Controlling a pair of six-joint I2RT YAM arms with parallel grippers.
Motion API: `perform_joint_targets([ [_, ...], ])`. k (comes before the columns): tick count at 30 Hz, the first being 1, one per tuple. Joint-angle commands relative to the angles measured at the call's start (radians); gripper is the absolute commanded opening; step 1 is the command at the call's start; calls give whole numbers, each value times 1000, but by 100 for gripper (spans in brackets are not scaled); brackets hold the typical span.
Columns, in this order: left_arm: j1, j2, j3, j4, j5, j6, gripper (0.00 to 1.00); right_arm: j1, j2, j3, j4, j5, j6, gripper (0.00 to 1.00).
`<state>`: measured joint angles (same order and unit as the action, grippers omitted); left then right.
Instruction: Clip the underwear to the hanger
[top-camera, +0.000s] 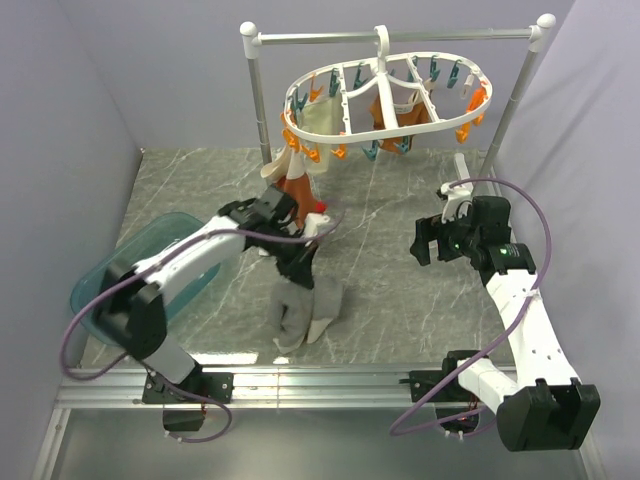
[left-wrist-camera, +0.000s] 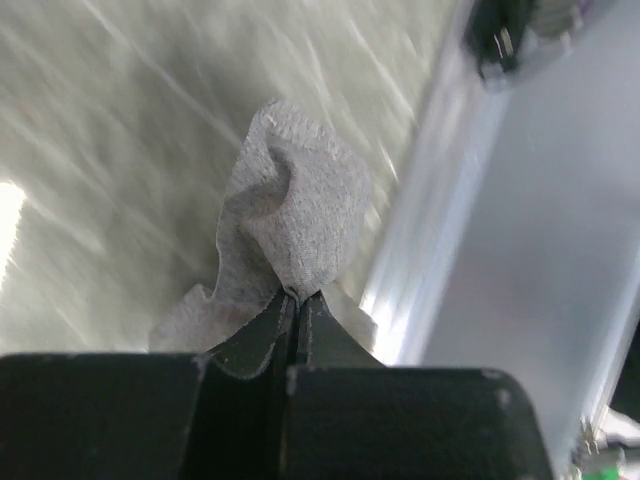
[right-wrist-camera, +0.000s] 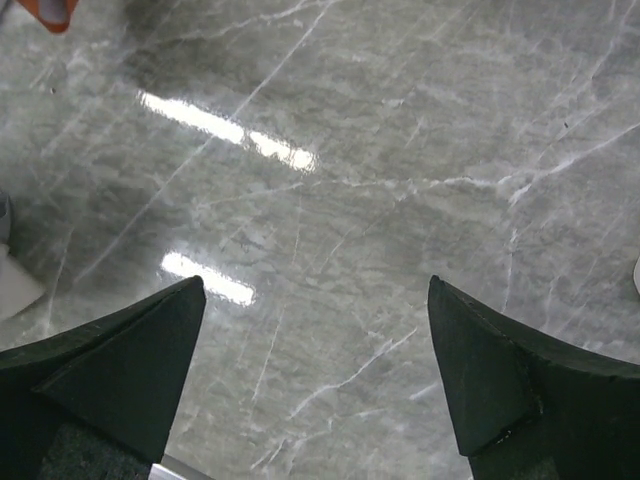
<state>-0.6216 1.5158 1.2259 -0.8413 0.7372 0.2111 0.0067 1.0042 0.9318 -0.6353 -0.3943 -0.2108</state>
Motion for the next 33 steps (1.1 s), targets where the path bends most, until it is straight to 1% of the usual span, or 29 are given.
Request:
perform_joint_targets([
  [1,-21,127,170,206,-38,-108,0,-2,4,59,-43,-11,-35,98],
  [2,-27,206,243,211,-33,-114,0,-2,7,59,-46,-14,-36,97],
  [3,-29,245,276,212,-32,-115,2,-2,8,59,-50,-17,-38,96],
  [5,-35,335,354,214,-56,-101,11,-2,11,59,-56,-28,-42,94],
  [6,-35,358,380,194,-76,-79,21,-2,13,59,-61,-43,-53,94],
  [8,-33,394,431,145,-125,-46,34,-1,19,58,-78,-46,-65,93],
  [9,-32,389,431,99,-137,-24,42,-2,25,58,-81,-48,-67,93],
  [10,-30,353,417,96,-151,5,49,-2,37,56,-90,-60,-67,91],
  [11,-27,322,355,99,-174,17,50,-2,46,45,-90,-78,-59,89],
  [12,-24,287,313,105,-191,42,65,-2,56,39,-92,-98,-56,86],
  [13,-23,214,270,122,-205,51,66,-2,82,23,-87,-129,-50,83],
  [14,-18,178,191,123,-216,65,66,7,95,13,-80,-132,-29,81],
  [15,-18,141,152,122,-217,98,67,16,109,7,-61,-130,-19,77],
  [16,-17,65,114,130,-217,114,66,25,141,-1,-53,-129,-10,74],
  [17,-15,23,36,137,-208,131,67,41,158,1,-46,-127,13,72],
  [18,-15,-17,-3,139,-181,181,67,47,174,2,-31,-130,25,68],
  [19,-17,-92,-76,151,-156,212,67,53,210,10,-26,-141,36,67],
  [22,-26,-207,-173,185,-133,315,68,78,293,35,-3,-199,74,62],
  [23,-33,-222,-213,188,-131,344,69,85,315,41,3,-230,89,62],
  [24,-36,-236,-226,183,-112,412,69,107,339,47,17,-238,97,60],
  [25,-43,-259,-245,180,-99,448,69,116,385,59,20,-245,103,59],
  [28,-98,-298,-272,215,-79,574,70,160,476,73,51,-268,129,57],
  [29,-146,-305,-291,228,-90,611,70,173,499,75,62,-271,145,57],
  [30,-174,-309,-304,257,-105,692,70,182,522,78,72,-270,152,57],
  [31,-205,-312,-315,275,-128,730,70,197,565,82,100,-261,159,57],
  [32,-261,-312,-341,298,-172,764,70,202,588,85,109,-253,166,57],
  [33,-291,-313,-354,345,-199,839,70,205,628,90,132,-247,171,57],
])
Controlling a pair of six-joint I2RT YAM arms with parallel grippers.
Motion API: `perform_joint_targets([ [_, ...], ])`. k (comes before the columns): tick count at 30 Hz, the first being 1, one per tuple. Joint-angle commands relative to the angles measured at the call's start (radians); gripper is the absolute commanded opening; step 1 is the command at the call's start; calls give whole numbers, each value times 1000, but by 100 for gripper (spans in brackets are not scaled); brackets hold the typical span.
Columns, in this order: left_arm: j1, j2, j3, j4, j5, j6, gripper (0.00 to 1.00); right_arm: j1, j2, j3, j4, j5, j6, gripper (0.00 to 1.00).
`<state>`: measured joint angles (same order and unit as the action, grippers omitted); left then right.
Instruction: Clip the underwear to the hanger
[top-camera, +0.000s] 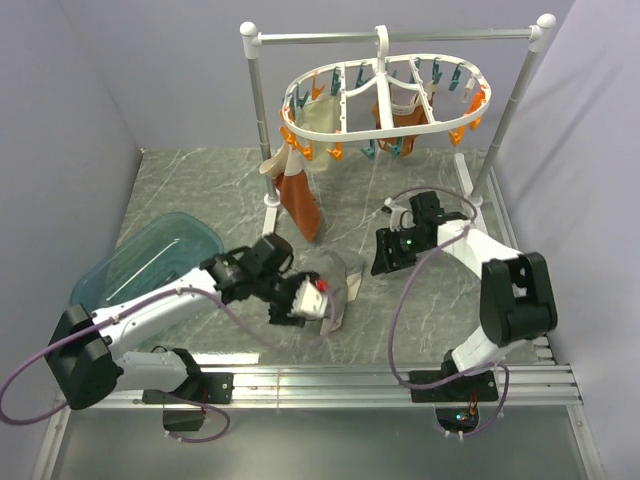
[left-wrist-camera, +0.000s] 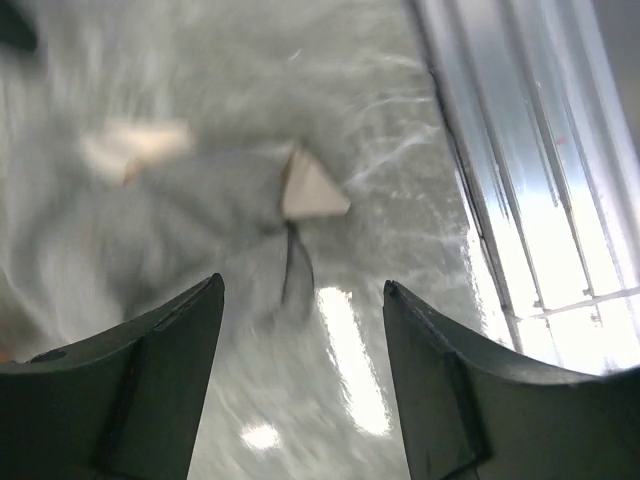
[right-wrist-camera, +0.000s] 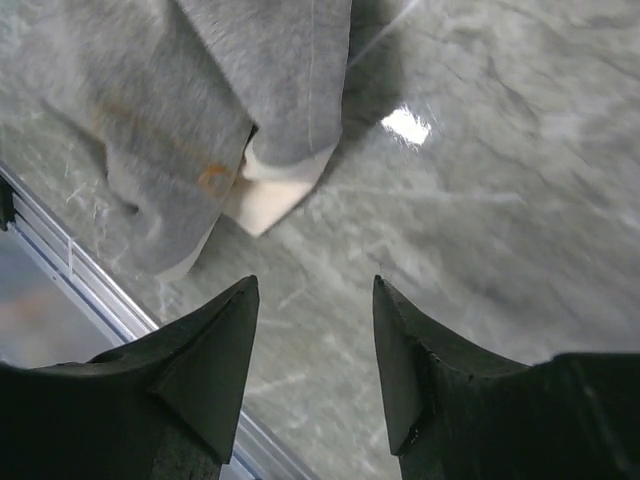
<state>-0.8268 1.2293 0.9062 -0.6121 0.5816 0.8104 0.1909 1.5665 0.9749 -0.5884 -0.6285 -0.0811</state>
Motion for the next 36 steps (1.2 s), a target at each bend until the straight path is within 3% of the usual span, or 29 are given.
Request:
perform_joint_targets([
  [1,-113,-24,-62,135,-63,281,70,25,84,57,91,-7,44,56],
  [4,-211,4,-96,189,-124,444,69,31,142,70,119,-5,61,55],
  [8,-262,90,-64,161,-167,632,67,53,181,80,157,-19,79,54],
  [16,-324,274,9,189,-290,829,65,87,260,128,165,-49,119,53],
  [22,-374,401,65,198,-445,868,61,91,316,174,130,-105,118,31],
  [26,-376,449,83,169,-509,848,37,90,274,180,78,-93,92,4],
  [27,-376,446,77,154,-517,845,30,87,261,171,70,-82,90,0],
  [28,-376,441,76,146,-520,825,16,78,244,165,61,-76,90,0],
  [29,-376,429,74,140,-510,805,11,73,206,157,36,-67,61,0],
  [31,-376,363,79,98,-461,715,4,47,164,154,-2,-37,29,0],
  [36,-344,112,79,14,-260,529,0,-28,37,153,-155,38,-58,0],
])
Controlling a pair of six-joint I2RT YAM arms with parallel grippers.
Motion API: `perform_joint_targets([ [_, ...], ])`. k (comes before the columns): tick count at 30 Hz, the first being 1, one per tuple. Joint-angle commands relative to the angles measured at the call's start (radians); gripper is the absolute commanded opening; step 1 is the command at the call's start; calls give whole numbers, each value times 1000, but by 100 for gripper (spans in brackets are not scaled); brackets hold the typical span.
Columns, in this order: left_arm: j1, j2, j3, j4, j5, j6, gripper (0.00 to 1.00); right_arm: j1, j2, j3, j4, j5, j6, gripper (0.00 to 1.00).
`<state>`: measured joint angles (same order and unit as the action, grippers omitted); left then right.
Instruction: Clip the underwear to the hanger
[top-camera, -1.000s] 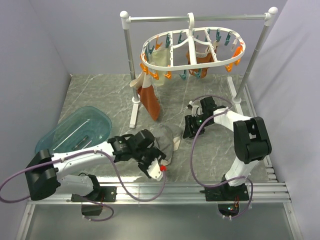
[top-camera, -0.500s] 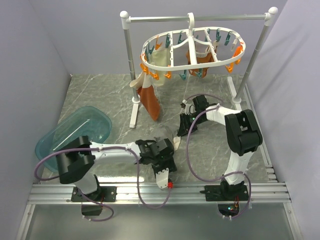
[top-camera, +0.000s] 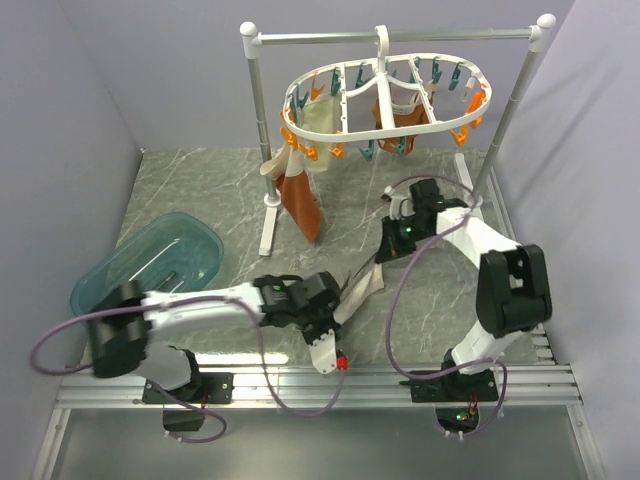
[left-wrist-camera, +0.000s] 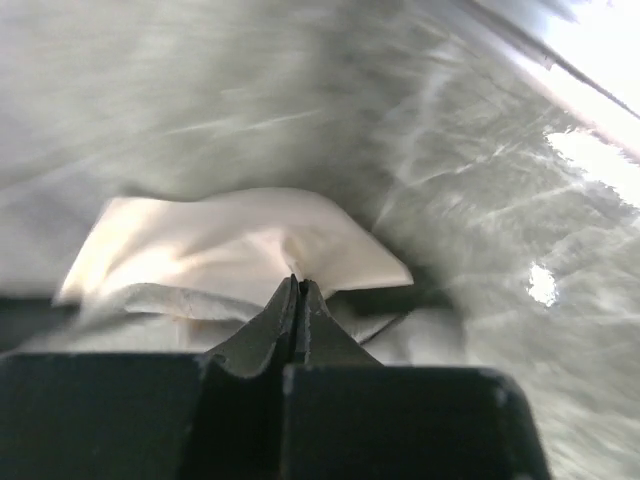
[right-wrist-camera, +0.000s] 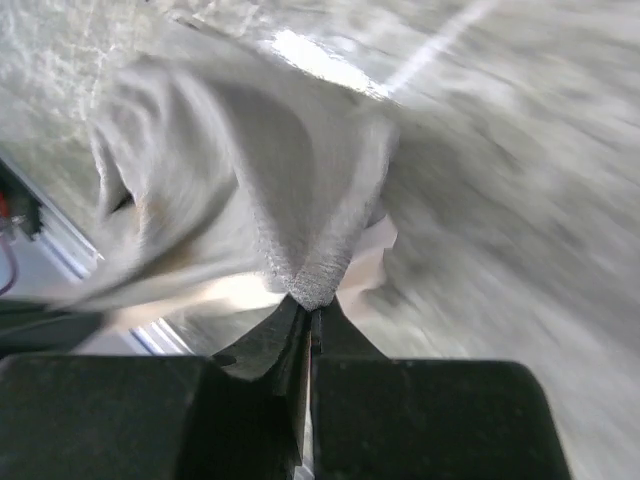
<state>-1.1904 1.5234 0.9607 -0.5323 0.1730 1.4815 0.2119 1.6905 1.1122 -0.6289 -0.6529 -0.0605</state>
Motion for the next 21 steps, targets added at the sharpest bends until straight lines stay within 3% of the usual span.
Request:
perform_joint_targets([
  [1,28,-218,20,-86,172,-191,0,-58,-95,15,-135,79,-93,0],
  [7,155,-371,-20,-104,354,-413,0,-83,-98,1,-238,171,-142,0],
  [16,449,-91,44,86,649,-795,0,-83,204,172,-227,131,-64,0],
  [21,557,-11,56,229,657,-937,0,-83,222,268,-192,99,-33,1],
])
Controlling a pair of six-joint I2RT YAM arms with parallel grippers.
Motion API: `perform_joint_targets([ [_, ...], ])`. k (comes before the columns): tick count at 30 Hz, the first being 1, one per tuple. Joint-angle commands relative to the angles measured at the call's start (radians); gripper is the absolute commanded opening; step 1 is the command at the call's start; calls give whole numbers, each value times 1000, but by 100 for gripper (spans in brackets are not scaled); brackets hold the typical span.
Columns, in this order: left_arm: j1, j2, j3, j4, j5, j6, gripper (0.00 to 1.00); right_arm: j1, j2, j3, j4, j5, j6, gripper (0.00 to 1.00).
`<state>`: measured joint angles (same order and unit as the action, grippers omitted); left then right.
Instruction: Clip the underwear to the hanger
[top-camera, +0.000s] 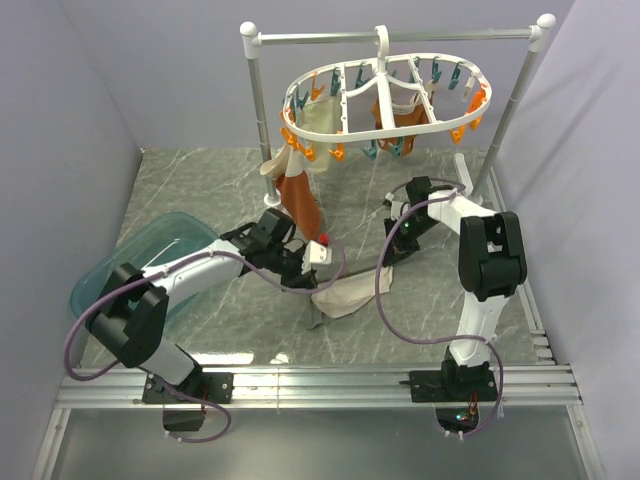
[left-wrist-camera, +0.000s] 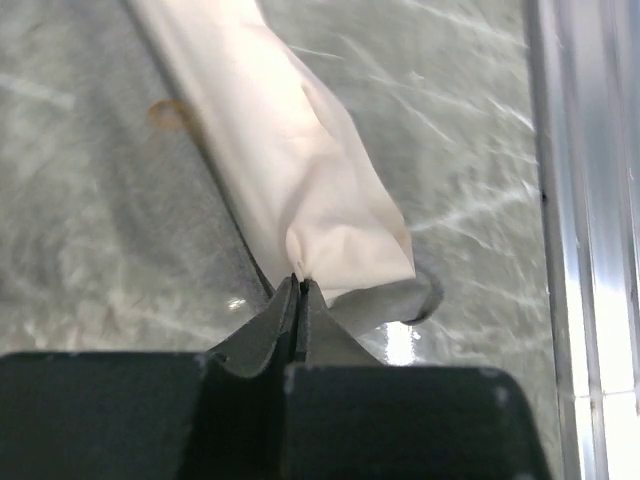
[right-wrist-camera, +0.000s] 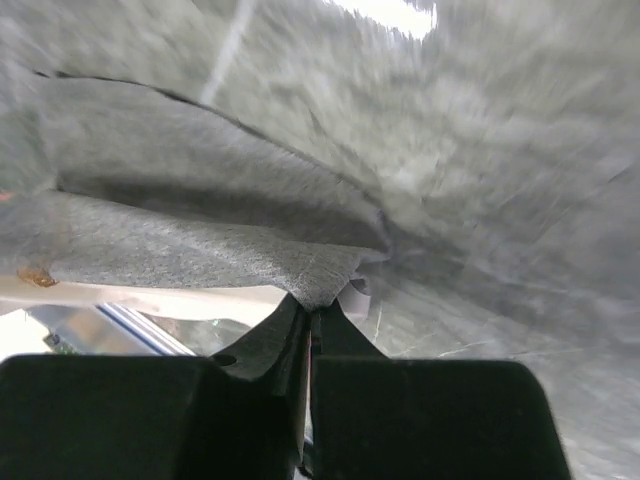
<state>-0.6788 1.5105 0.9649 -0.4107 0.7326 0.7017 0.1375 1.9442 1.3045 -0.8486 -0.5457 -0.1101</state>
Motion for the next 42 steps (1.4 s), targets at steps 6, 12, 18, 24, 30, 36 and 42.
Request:
perform_joint_targets([
  [6,81,89,78,90,85,-196,7,-42,-128,42,39,-20,-115,38],
  [12,117,100,104,30,99,-150,29,-111,-221,12,0,-16,-348,54],
  [18,122,10,130,-92,111,30,50,-122,-364,-129,5,-71,-699,49],
  [24,64,-98,75,-131,45,360,62,-124,-592,-416,229,-92,-1005,49],
  [30,-48,-182,-84,-69,-48,611,44,-124,-698,-594,399,-149,-1293,40],
  [36,-68,-165,-121,-40,-68,621,47,-93,-717,-692,471,-183,-1456,37],
  [42,-57,-171,-118,-13,-64,573,52,-41,-674,-689,500,-151,-1412,38],
])
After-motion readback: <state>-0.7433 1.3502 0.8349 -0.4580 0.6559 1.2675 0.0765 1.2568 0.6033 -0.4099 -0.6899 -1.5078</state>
